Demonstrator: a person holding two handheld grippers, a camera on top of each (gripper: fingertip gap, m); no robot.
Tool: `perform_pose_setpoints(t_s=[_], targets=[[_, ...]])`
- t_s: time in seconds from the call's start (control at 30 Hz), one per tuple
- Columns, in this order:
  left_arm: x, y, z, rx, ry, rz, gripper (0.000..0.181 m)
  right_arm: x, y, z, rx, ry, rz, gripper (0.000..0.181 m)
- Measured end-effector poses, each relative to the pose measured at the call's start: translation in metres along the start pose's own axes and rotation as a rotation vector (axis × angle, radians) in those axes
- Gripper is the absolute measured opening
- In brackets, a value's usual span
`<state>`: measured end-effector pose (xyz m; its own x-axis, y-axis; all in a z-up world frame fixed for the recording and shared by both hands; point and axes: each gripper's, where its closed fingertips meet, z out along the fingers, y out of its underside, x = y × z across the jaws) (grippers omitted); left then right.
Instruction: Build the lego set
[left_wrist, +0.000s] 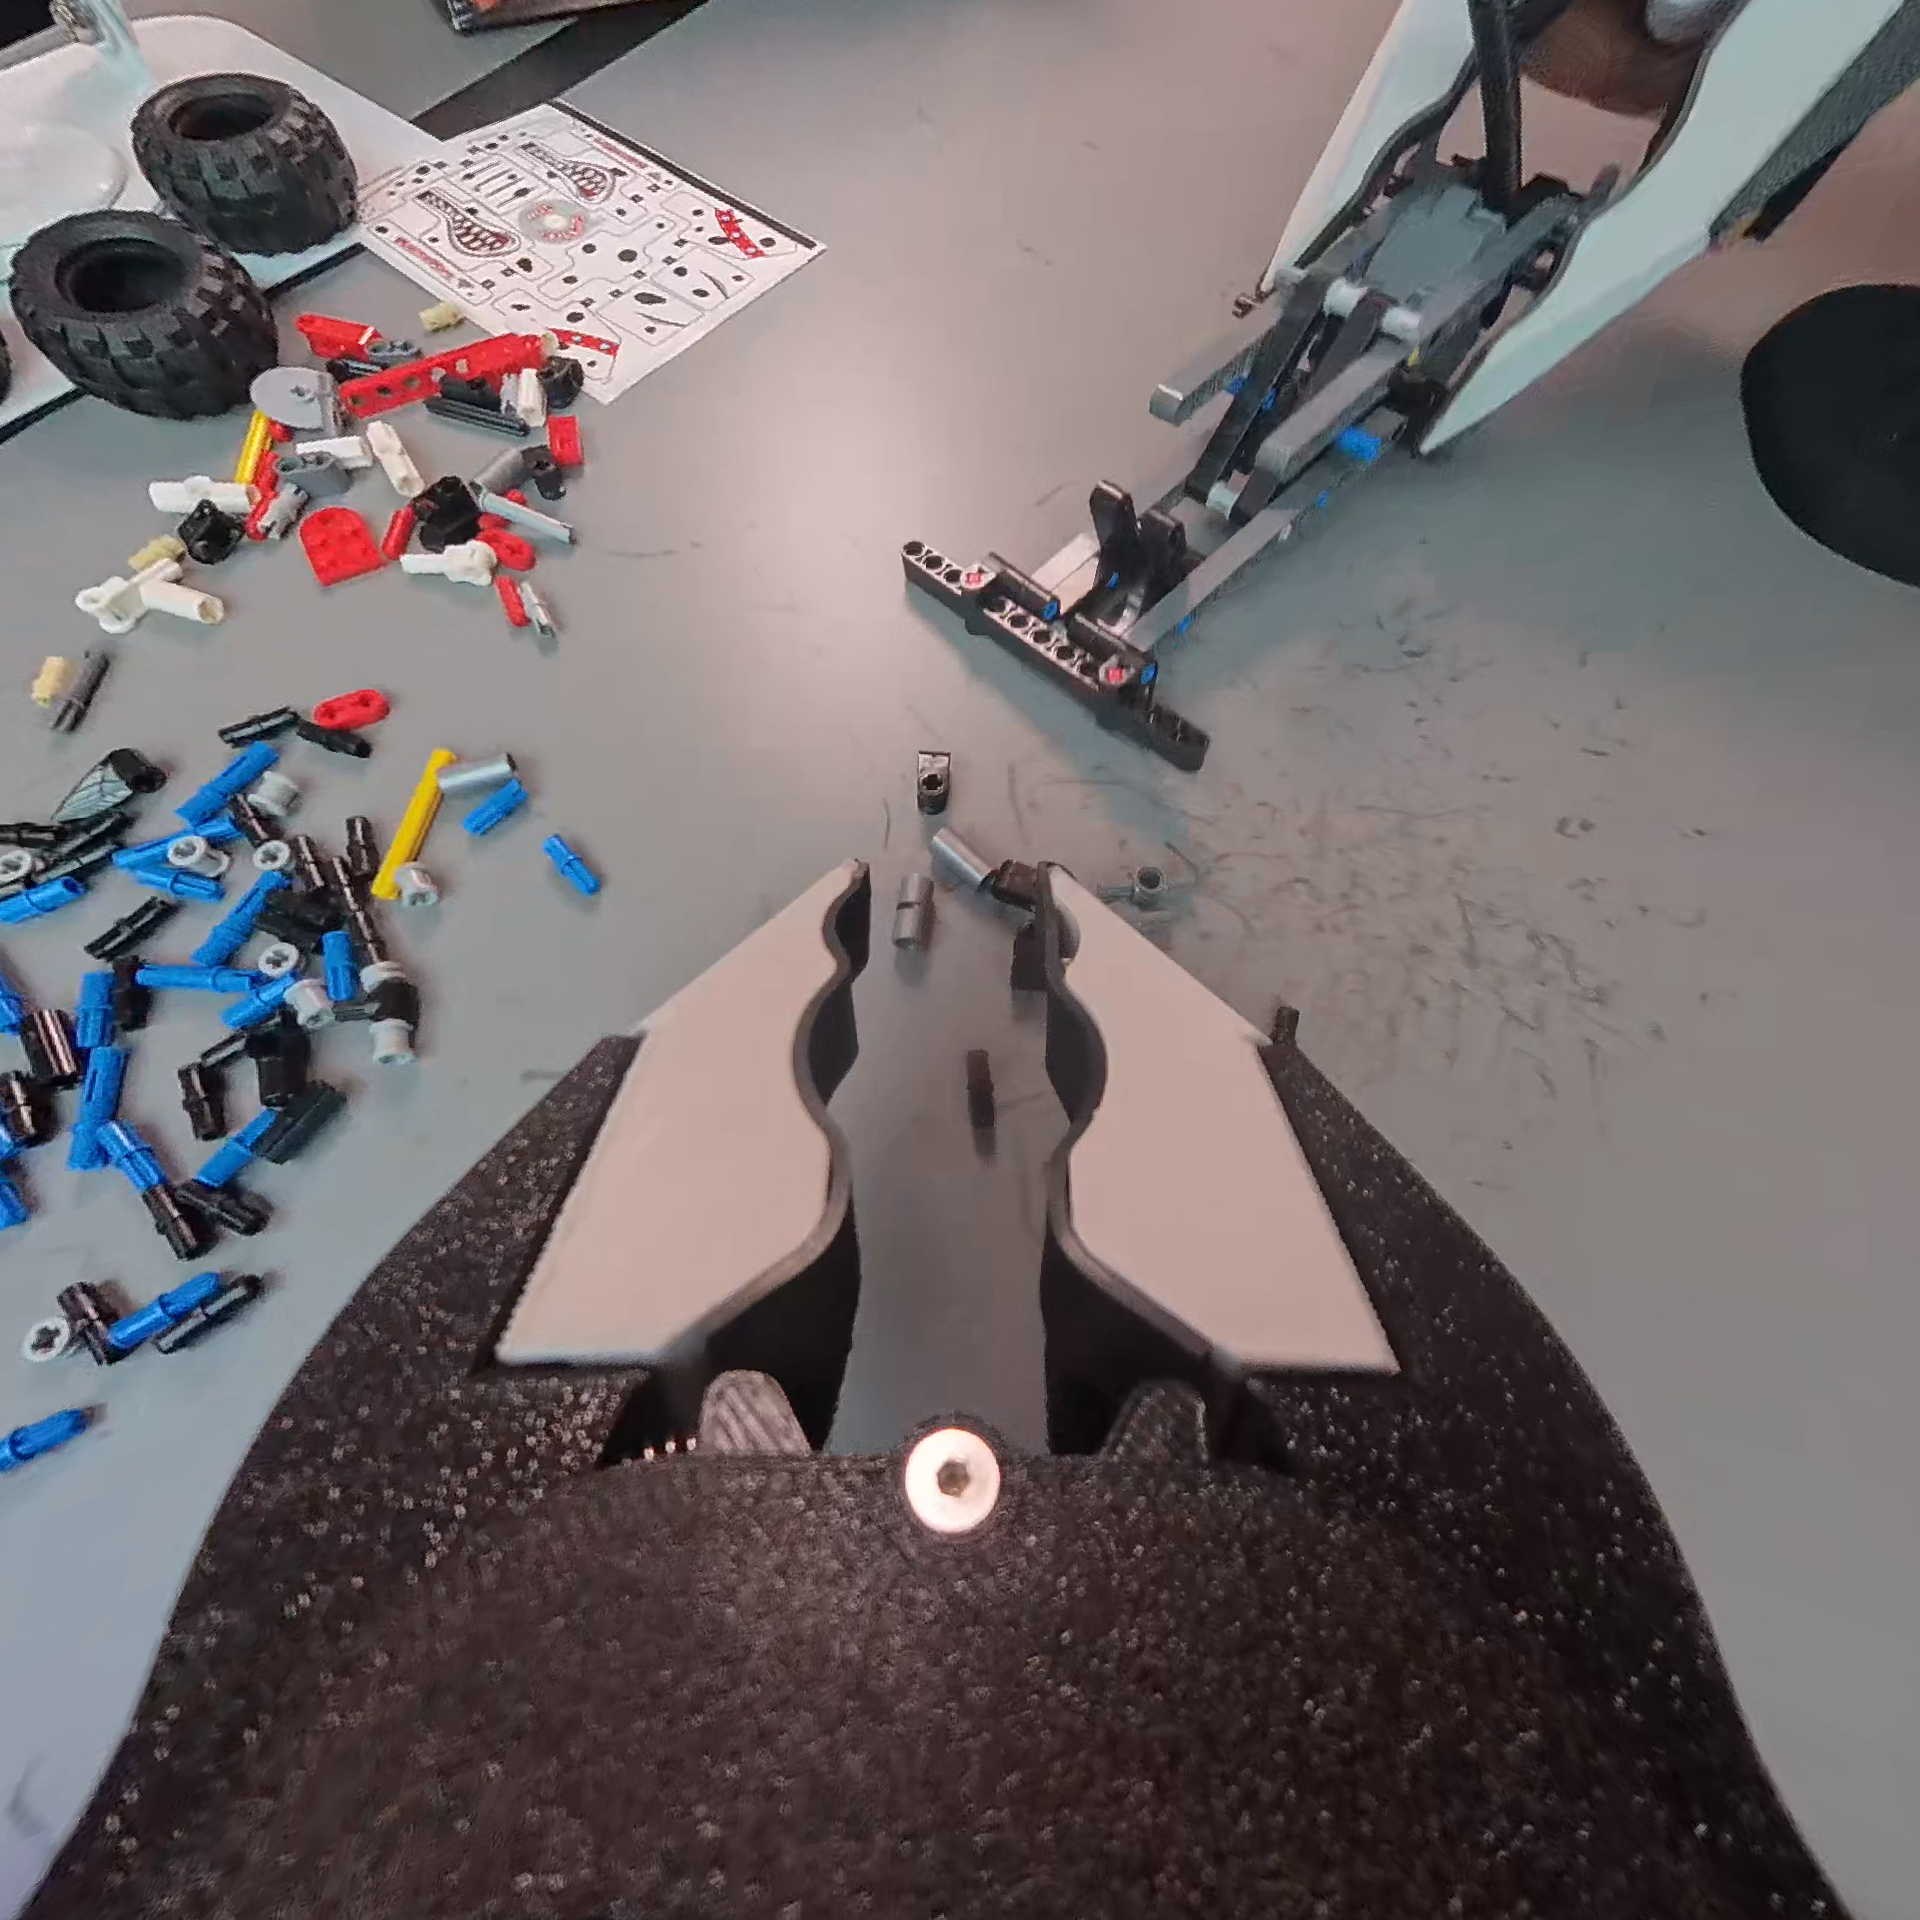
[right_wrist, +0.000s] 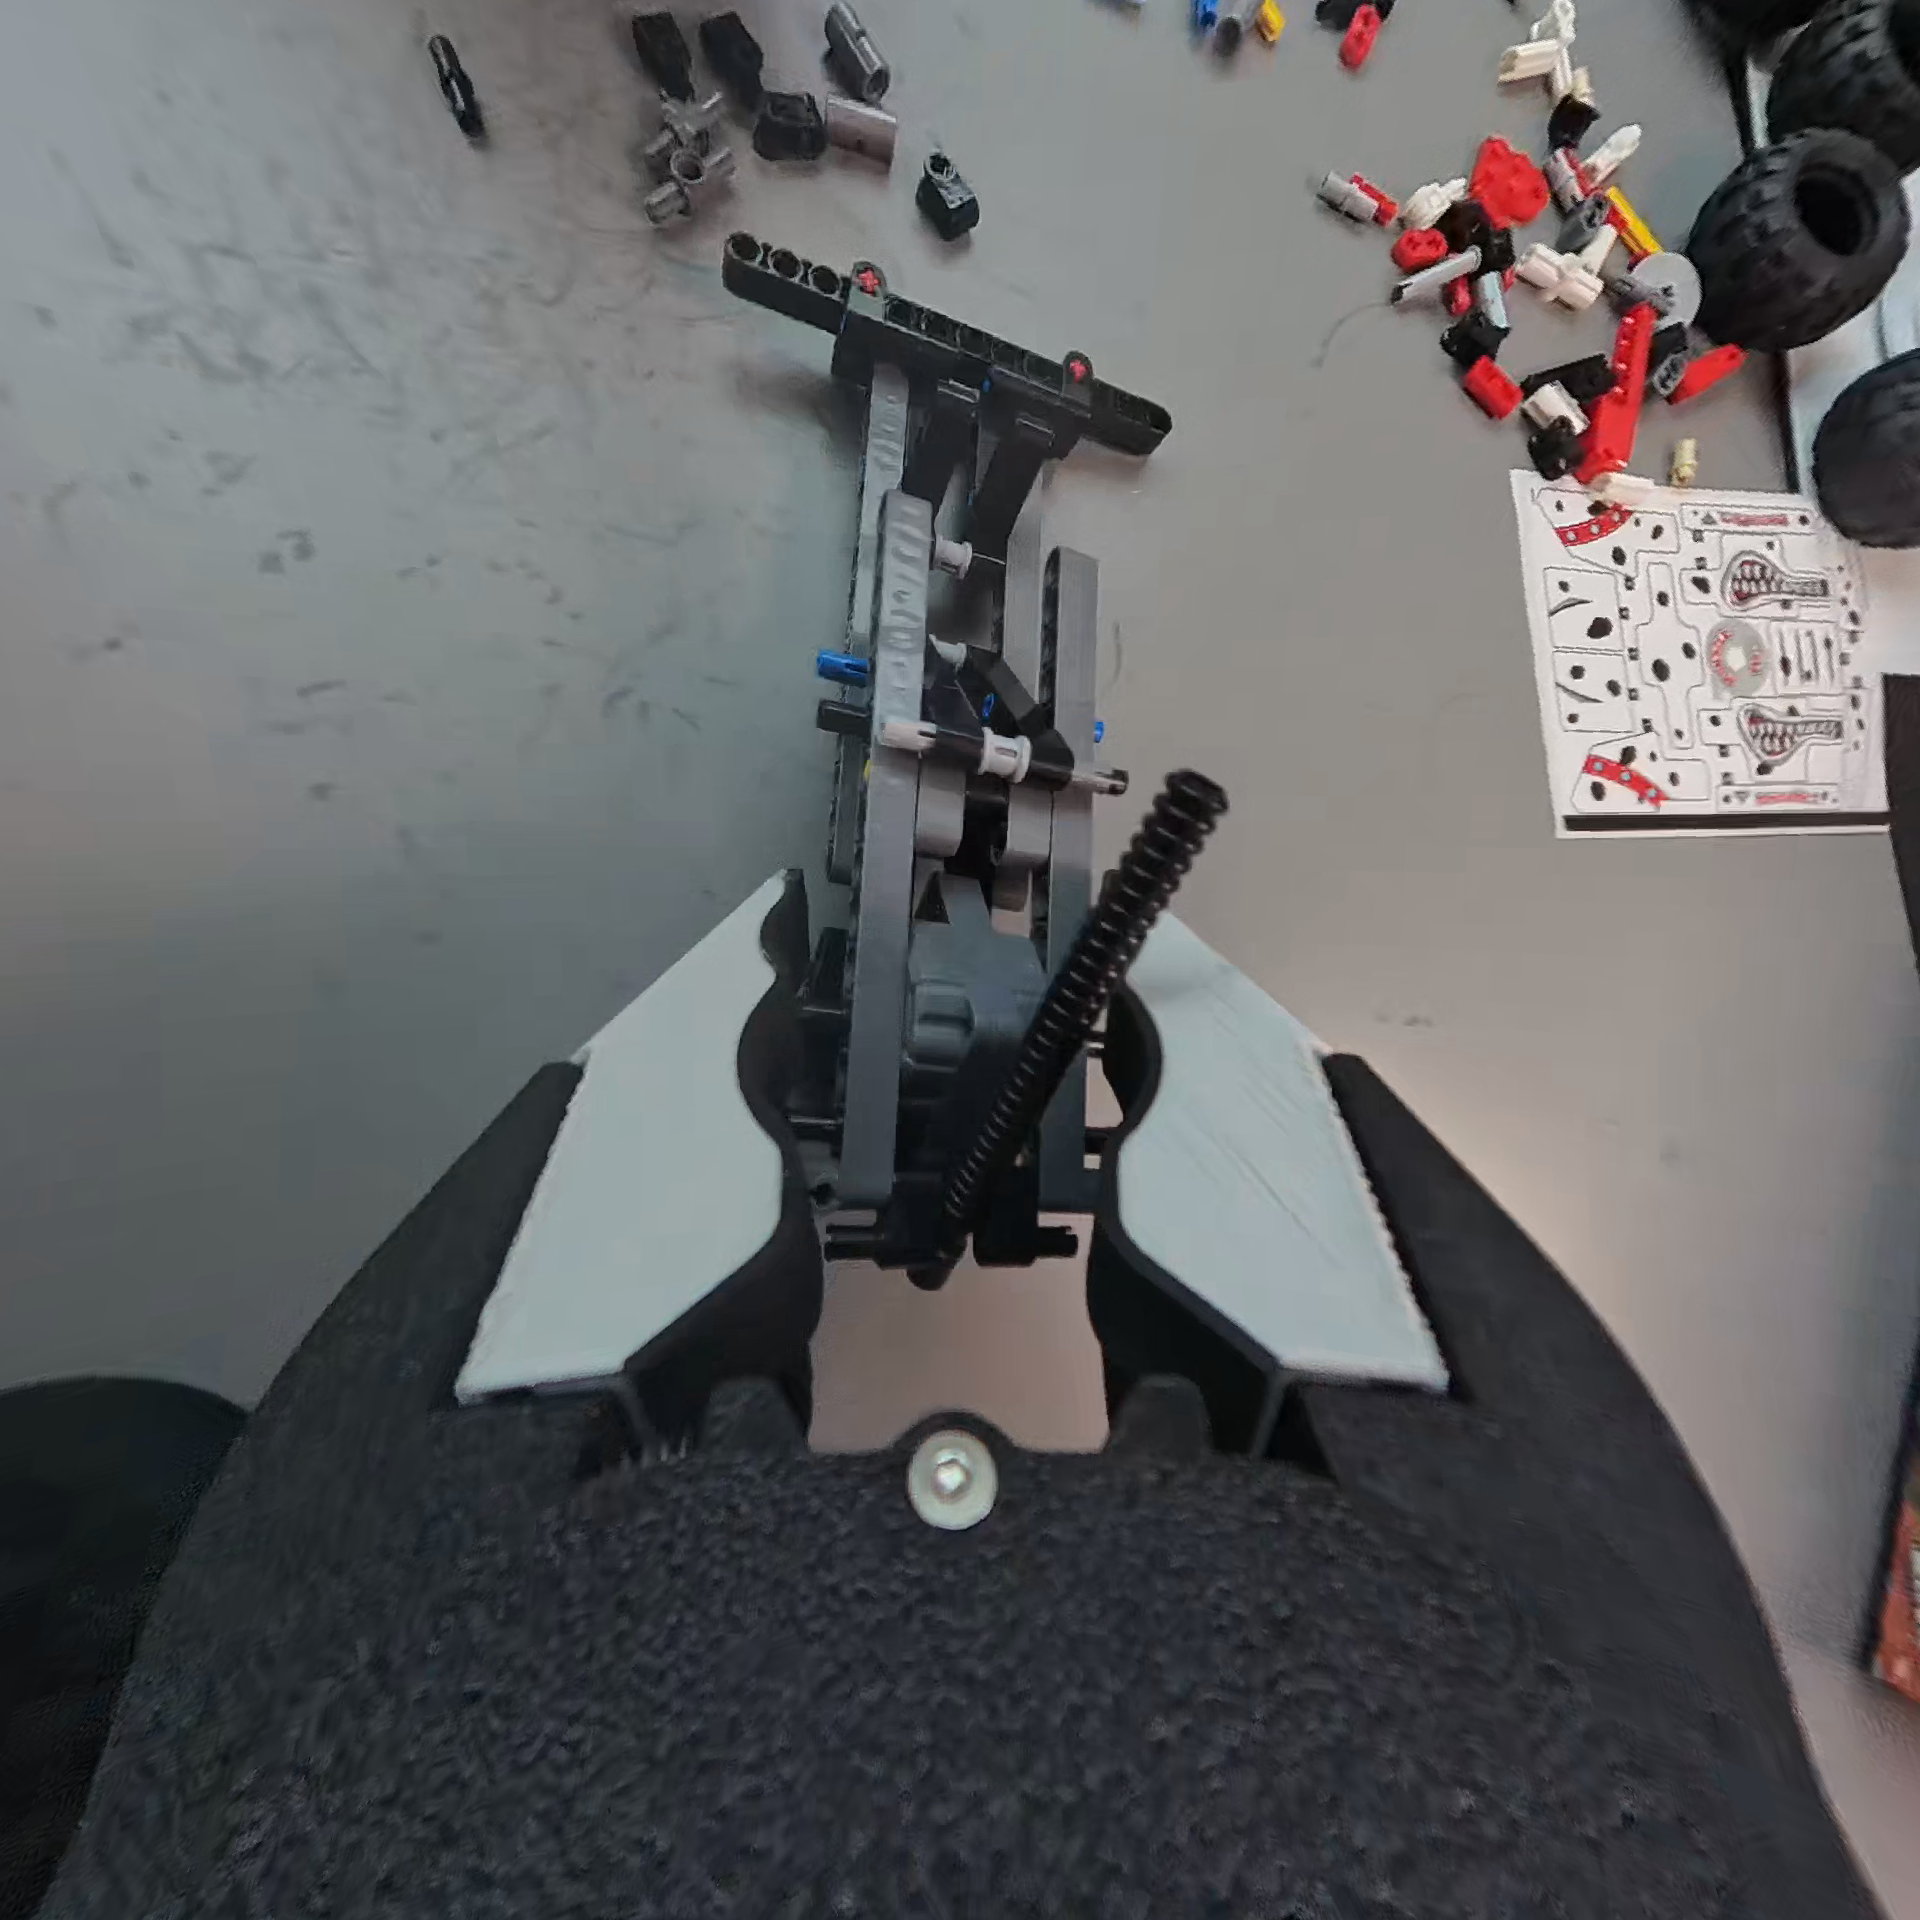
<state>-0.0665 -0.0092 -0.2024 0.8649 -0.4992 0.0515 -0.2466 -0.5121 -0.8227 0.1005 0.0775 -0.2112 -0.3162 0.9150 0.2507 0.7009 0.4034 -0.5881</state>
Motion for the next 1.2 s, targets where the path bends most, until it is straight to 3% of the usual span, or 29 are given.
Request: perform_pose_setpoints(t_s=[0.13, 0.23, 0.43, 0.6, 0.7, 0.9, 1.03, 1.2], targets=[[-0.01, 0.001, -0.002, 0.006, -0.052, 0.044, 0.031, 0.032, 0.01, -0.008, -0.085, -0.064, -0.109, 0.051], [-0.007, -0.004, 0.0, 0.043, -0.031, 0.024, 0.031, 0.06, 0.018, 0.004, -0.13, -0.114, -0.173, 0.049], [-0.01, -0.012, -0.002, 0.092, -0.088, 0.076, 0.035, 0.088, 0.007, 0.026, -0.239, -0.134, -0.352, 0.047], [-0.012, -0.015, -0.001, 0.117, -0.097, 0.069, 0.035, 0.087, 0.003, 0.031, -0.32, -0.112, -0.384, 0.084], [-0.011, -0.017, -0.003, 0.135, -0.098, 0.074, 0.035, 0.085, -0.037, 0.012, -0.137, -0.065, -0.266, 0.086], [-0.016, -0.021, -0.007, 0.168, -0.113, 0.047, 0.035, 0.05, -0.146, -0.048, 0.488, 0.147, -0.067, 0.065], [-0.02, -0.02, -0.005, 0.165, -0.146, 0.046, 0.036, 0.017, -0.175, -0.033, 0.699, 0.142, 0.11, 0.061], [-0.024, -0.03, -0.008, 0.221, -0.211, 0.059, 0.037, 0.001, -0.166, 0.006, 0.785, 0.132, 0.259, 0.054]])
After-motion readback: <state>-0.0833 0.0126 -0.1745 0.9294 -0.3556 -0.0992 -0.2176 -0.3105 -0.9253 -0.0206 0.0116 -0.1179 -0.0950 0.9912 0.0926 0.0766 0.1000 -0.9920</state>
